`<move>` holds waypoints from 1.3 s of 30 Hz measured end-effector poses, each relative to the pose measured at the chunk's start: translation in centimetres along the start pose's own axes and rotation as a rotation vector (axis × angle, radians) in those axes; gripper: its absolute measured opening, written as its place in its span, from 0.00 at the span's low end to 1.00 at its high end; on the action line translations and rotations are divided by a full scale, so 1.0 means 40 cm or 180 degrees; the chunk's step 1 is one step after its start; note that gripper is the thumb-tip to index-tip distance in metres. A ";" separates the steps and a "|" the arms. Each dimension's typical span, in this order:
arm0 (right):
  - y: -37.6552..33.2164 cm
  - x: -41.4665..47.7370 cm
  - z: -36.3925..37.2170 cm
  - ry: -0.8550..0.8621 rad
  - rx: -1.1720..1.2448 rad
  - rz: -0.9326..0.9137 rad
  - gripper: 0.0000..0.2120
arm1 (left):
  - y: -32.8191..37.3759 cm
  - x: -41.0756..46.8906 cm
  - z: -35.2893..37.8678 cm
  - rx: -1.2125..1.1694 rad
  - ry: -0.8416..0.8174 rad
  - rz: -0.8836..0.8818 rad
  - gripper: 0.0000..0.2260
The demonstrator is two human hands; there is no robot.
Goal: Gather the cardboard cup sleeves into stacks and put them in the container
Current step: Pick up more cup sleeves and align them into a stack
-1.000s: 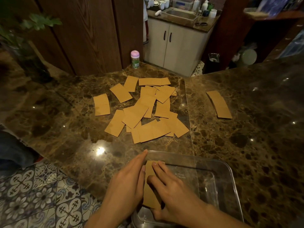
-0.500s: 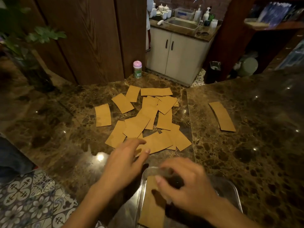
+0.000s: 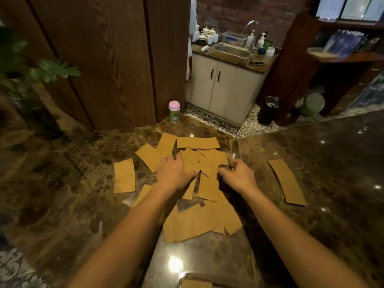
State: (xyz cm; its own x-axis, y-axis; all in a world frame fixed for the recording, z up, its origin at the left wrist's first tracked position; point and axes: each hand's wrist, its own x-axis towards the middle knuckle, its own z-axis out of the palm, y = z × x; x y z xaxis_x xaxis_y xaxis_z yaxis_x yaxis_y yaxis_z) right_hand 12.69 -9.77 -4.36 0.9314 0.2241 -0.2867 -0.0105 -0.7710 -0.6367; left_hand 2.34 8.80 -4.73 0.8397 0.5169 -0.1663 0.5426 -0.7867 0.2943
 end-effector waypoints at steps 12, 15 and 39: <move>-0.198 0.270 0.081 -0.0190 -0.1381 -0.1319 0.37 | 0.006 0.092 0.024 -0.0975 -0.0137 -0.0493 0.36; -0.221 0.302 0.107 -0.0755 -0.1875 -0.1663 0.32 | -0.001 0.093 0.016 -0.1044 -0.0180 -0.0504 0.32; 0.075 0.025 -0.153 -0.0201 0.2418 -0.0007 0.05 | 0.064 -0.042 -0.051 -0.3958 0.0149 0.0135 0.10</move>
State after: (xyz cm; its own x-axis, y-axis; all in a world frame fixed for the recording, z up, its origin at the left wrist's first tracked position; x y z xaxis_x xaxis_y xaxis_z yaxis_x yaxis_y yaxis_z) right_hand 15.82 -15.49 -2.17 0.9094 0.2766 -0.3107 -0.2773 -0.1535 -0.9484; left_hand 2.28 6.63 -1.79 0.8406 0.5306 -0.1088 0.1055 0.0366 0.9937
